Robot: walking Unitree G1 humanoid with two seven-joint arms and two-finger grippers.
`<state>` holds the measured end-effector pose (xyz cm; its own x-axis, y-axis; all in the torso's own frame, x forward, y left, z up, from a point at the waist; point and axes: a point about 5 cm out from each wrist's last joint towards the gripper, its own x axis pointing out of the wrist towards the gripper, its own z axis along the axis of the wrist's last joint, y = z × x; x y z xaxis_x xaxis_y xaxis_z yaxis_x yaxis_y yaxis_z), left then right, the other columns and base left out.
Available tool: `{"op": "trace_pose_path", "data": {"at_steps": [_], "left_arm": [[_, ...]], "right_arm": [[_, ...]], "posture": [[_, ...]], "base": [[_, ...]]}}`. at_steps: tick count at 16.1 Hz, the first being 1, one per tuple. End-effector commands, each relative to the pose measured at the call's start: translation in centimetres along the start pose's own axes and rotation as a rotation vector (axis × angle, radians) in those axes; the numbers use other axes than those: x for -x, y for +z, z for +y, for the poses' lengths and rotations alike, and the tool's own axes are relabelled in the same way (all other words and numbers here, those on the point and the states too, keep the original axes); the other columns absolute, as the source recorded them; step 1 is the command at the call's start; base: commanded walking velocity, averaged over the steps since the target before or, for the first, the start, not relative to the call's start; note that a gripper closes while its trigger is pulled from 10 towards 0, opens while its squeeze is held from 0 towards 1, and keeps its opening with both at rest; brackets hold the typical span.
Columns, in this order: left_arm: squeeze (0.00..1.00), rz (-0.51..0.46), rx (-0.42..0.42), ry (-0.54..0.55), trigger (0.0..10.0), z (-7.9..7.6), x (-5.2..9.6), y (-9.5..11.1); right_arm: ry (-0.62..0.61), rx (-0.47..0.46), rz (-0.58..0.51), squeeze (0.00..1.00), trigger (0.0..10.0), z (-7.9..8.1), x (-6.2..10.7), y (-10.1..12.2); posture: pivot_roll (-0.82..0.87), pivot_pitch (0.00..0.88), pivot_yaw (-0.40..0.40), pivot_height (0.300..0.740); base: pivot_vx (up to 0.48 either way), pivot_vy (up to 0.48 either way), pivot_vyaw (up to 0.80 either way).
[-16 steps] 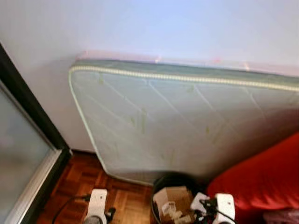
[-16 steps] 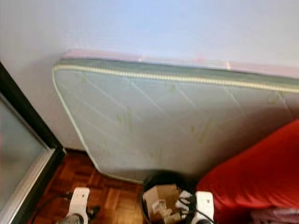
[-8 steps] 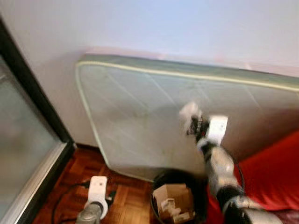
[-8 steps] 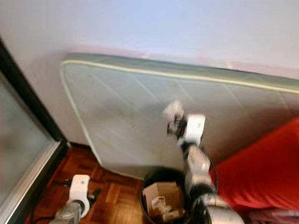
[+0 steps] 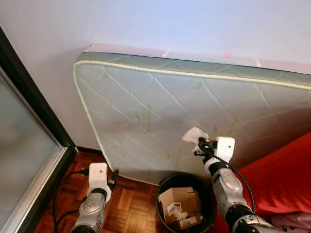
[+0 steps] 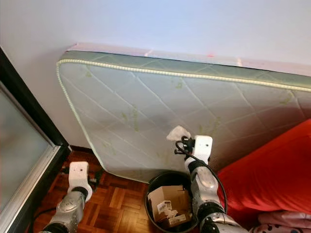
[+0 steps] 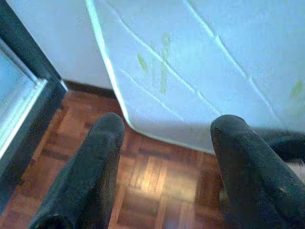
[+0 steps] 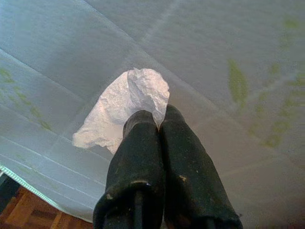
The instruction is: Clean up the room
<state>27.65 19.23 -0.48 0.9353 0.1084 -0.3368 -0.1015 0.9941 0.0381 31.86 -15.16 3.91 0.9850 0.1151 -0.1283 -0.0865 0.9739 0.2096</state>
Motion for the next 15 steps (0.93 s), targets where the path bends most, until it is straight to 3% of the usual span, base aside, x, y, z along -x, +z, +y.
{"op": "trace_pose_path", "data": {"at_steps": [1, 4, 7, 12, 15], "left_arm": [[0.00, -0.043, 0.006, 0.038, 10.0, 0.8, -0.2, 0.7], [0.00, -0.212, -0.033, 0.023, 10.0, 0.9, -0.4, 3.3], [0.00, -0.308, -0.030, 0.036, 10.0, 0.9, 0.1, 4.4], [0.00, -0.417, -0.069, -0.047, 10.0, -1.0, 1.3, 5.3], [0.00, -0.417, -0.068, -0.048, 10.0, -1.0, 1.3, 5.4]], "right_arm": [[-0.009, 0.002, 0.008, 0.00, 10.0, -0.1, 0.3, -0.4], [-0.007, 0.004, 0.007, 0.00, 10.0, -0.1, 0.4, -0.5], [-0.001, 0.000, 0.023, 0.00, 10.0, 0.1, 0.8, -1.2], [-0.001, -0.004, 0.014, 0.00, 10.0, 0.2, 1.0, -1.3], [-0.002, 0.004, 0.019, 0.00, 10.0, 0.1, 1.0, -1.3]], "posture": [[-0.08, 0.083, -0.037, 0.740], [-0.08, 0.079, -0.034, 0.740], [-0.07, 0.080, -0.048, 0.740], [-0.09, 0.058, -0.054, 0.740], [-0.09, 0.043, -0.053, 0.740]], "base": [[0.000, 0.000, 0.00], [0.000, 0.000, 0.00], [0.000, 0.000, 0.00], [0.000, 0.000, 0.00], [0.000, 0.000, 0.00]]}}
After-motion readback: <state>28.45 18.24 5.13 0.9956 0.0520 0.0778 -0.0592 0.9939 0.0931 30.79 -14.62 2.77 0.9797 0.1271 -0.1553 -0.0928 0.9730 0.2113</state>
